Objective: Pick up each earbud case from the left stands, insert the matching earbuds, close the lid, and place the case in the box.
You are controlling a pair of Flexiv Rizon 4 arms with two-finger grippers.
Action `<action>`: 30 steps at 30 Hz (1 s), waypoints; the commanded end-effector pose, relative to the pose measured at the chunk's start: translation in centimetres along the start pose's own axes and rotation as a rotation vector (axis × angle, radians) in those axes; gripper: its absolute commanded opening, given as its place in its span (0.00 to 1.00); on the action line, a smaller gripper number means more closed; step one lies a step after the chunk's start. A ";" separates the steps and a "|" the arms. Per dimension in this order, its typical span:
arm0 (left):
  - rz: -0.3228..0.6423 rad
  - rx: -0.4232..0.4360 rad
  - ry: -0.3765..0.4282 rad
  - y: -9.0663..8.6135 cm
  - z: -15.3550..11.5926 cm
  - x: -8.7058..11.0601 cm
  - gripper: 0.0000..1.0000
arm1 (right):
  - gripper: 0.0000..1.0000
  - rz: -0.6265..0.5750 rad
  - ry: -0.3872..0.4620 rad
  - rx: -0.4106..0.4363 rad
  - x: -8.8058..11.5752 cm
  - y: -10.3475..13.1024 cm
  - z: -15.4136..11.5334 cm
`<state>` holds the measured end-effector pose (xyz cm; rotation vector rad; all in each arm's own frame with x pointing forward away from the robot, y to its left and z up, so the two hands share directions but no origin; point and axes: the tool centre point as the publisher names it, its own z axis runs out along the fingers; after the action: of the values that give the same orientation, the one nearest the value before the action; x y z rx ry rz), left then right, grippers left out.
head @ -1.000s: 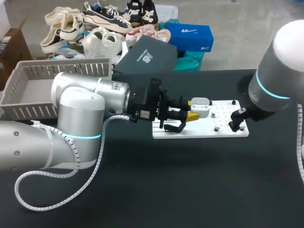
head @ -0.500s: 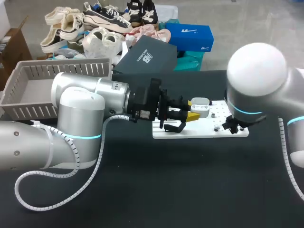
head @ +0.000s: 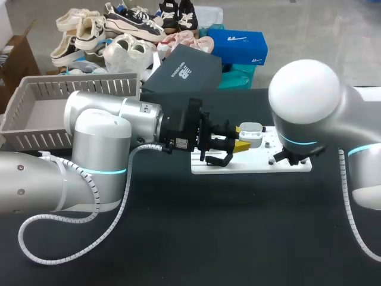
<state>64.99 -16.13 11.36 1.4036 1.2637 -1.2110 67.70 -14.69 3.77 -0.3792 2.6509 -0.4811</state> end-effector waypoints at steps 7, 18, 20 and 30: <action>0.000 -0.001 0.001 0.0 0.0 0.0 0.00 | 0.49 -0.020 0.036 -0.001 0.0 0.0 0.1; 0.000 -0.001 0.001 0.0 0.0 0.0 0.00 | 0.45 -0.035 0.066 0.008 0.1 0.3 1.0; 0.000 -0.001 0.001 0.0 0.0 0.0 0.00 | 0.45 -0.035 0.070 0.008 0.1 0.4 1.2; 0.000 -0.001 0.001 0.0 0.0 0.0 0.00 | 0.39 -0.035 0.083 0.008 0.0 0.4 2.0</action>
<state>64.99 -16.13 11.36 1.4036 1.2637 -1.2110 68.20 -14.97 2.06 -0.4115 2.7212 -0.5261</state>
